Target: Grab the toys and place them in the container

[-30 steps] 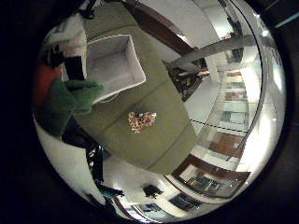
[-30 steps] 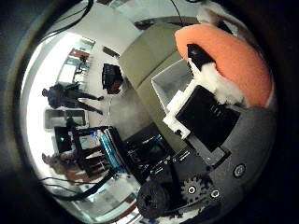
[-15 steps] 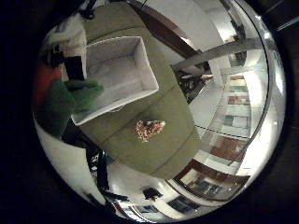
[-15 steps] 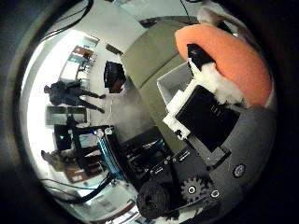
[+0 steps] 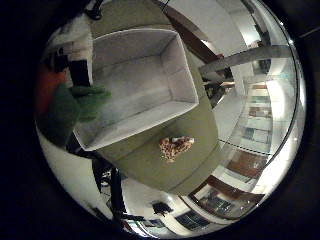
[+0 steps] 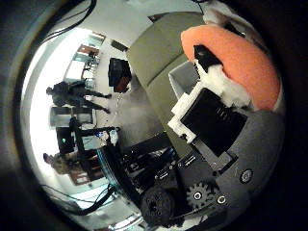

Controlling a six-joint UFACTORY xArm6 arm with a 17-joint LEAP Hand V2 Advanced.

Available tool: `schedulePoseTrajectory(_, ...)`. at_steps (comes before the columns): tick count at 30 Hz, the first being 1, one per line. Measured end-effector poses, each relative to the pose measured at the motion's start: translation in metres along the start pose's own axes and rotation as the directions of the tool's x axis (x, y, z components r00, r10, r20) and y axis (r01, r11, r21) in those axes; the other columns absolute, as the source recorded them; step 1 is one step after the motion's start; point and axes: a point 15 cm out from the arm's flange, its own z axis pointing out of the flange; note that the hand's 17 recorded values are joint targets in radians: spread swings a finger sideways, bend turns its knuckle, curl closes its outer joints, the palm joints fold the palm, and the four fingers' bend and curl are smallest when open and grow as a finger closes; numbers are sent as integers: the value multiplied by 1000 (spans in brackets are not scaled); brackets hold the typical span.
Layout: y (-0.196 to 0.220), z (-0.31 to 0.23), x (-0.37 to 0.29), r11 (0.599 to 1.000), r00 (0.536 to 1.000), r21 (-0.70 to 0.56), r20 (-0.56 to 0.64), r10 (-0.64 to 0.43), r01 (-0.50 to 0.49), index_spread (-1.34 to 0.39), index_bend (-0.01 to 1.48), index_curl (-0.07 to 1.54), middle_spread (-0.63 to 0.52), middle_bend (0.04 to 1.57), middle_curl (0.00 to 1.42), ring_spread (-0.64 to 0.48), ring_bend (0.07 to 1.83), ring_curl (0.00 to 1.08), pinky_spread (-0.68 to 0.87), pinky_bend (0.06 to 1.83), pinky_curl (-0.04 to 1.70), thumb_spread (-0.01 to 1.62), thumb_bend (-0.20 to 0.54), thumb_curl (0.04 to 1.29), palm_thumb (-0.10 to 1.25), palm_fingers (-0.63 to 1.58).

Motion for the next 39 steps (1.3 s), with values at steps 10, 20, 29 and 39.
schedulePoseTrajectory(10, 9, 17, 10, 1000, 1000, -14, 7, 21, -20, -260, 1141, 909, -218, 1225, 1025, -286, 1261, 986, -208, 1400, 901, 703, -13, 934, 1033, 1083)
schedulePoseTrajectory(20, 10, 25, 8, 1000, 1000, -26, 12, 14, -14, -264, 1149, 920, -222, 1215, 1042, -292, 1257, 999, -210, 1387, 904, 712, -15, 967, 1038, 1077)
schedulePoseTrajectory(29, 6, 25, 20, 1000, 1000, -9, -4, 8, -8, -285, 984, 911, -227, 1110, 1019, -295, 1214, 958, -226, 1350, 875, 797, -47, 896, 908, 950)
schedulePoseTrajectory(39, 5, 10, 24, 999, 999, -1, -17, -47, 47, -179, 679, 809, -13, 1026, 873, -29, 1150, 804, 150, 883, 827, 1139, -29, 497, 625, 456)
